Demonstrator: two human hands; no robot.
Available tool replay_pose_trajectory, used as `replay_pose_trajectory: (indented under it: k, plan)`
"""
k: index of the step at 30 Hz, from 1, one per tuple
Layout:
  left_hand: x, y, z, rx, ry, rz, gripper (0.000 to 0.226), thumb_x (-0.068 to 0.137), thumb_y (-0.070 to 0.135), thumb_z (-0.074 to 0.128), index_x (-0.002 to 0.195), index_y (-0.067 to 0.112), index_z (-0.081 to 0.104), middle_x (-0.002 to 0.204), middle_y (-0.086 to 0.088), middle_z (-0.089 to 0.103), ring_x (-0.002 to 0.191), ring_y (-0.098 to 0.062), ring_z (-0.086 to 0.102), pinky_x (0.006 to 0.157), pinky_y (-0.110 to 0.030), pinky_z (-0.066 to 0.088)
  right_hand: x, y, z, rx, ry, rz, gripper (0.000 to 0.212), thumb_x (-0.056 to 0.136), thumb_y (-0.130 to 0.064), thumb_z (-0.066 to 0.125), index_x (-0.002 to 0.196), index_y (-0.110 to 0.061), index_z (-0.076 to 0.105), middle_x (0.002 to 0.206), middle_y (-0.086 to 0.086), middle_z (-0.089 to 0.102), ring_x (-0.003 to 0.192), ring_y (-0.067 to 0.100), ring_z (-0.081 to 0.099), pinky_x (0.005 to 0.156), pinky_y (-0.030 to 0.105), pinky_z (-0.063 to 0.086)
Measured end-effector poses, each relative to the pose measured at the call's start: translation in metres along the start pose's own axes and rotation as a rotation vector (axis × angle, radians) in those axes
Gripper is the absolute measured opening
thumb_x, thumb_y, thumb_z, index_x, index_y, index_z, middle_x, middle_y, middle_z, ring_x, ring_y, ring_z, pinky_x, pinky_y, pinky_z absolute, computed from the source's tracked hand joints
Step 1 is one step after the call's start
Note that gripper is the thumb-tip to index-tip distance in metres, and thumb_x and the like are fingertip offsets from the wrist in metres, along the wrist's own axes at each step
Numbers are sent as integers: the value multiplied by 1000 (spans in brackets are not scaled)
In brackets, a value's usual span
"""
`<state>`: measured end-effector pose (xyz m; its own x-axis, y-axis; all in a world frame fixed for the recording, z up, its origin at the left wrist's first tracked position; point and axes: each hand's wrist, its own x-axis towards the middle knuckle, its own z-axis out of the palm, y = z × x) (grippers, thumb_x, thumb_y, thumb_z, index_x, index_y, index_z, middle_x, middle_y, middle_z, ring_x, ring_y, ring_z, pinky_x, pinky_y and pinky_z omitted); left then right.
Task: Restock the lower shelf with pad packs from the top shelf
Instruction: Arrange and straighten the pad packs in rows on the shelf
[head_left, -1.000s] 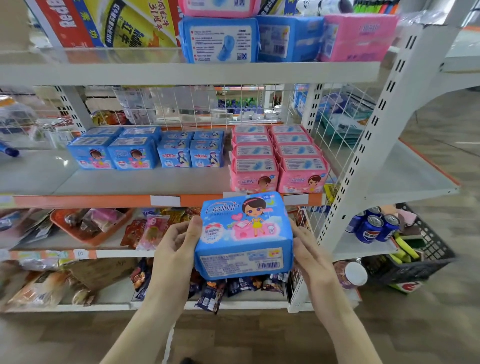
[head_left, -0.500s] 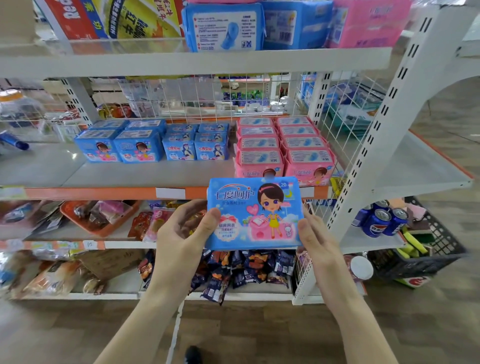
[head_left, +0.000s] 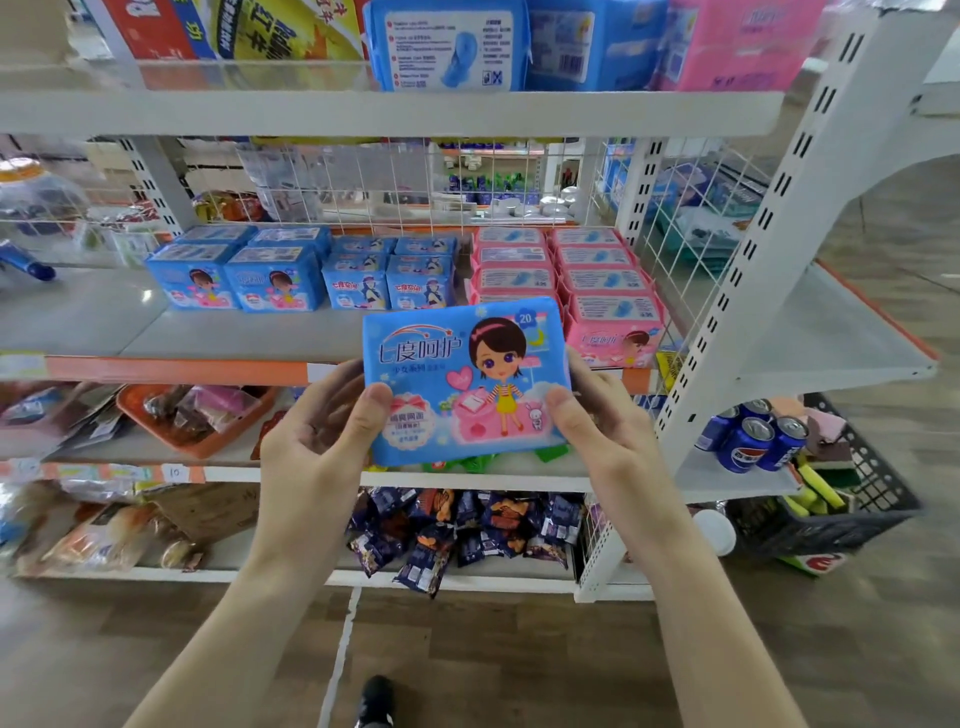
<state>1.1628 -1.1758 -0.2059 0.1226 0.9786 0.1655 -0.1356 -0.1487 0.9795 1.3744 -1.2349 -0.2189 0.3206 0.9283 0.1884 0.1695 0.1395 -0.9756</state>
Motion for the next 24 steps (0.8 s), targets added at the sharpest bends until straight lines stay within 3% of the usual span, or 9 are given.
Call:
replay_pose_trajectory:
  k: [3,5,10,14,17,20,24]
  plan:
    - [-1,10,-10,25,6,63,33,82,32,66,115,27,65,99,14,76,98,-3,70,77,-21,59,2,-4,10,11,-51,-13,57,87,-55,60,140,-37,52,126,16,54,115,33,57,95,54,52]
    - [-2,13,-19,55,-1,94,37,81,28,67,118,25,65,101,13,75,98,-3,70,73,-18,57,2,-7,18,4,-87,-37,51,87,-43,61,138,-34,55,125,14,58,114,28,60,93,49,55]
    - [7,9,-45,73,-55,148,52,80,22,70,130,19,59,117,10,72,111,-8,67,88,-25,57,0,-7,41,1,-62,-98,52,94,-2,62,140,-23,54,124,5,65,113,15,65,90,26,55]
    - [20,5,-78,44,-96,188,57,83,17,73,136,20,52,125,3,69,118,-12,64,92,-25,55,6,-12,80,-43,-25,-147,49,92,3,62,134,-21,58,121,0,69,113,14,65,90,25,54]
    - [36,2,-118,42,-104,226,66,80,16,79,138,27,50,139,-2,56,128,-22,57,98,-28,53,15,-17,122,12,0,-172,53,90,8,63,139,-10,55,122,-3,70,114,11,65,91,20,52]
    - [51,-1,-163,97,-43,305,66,79,18,80,136,38,52,140,8,49,131,-27,53,101,-30,52,22,-21,170,69,1,-233,58,88,7,64,143,-4,49,128,-1,68,120,12,63,98,26,52]
    - [60,-8,-217,95,3,371,86,79,-11,72,131,52,47,134,-10,56,124,-21,59,90,-23,54,19,-14,232,228,-28,-326,45,90,-8,68,132,-5,54,135,25,56,129,39,53,102,57,48]
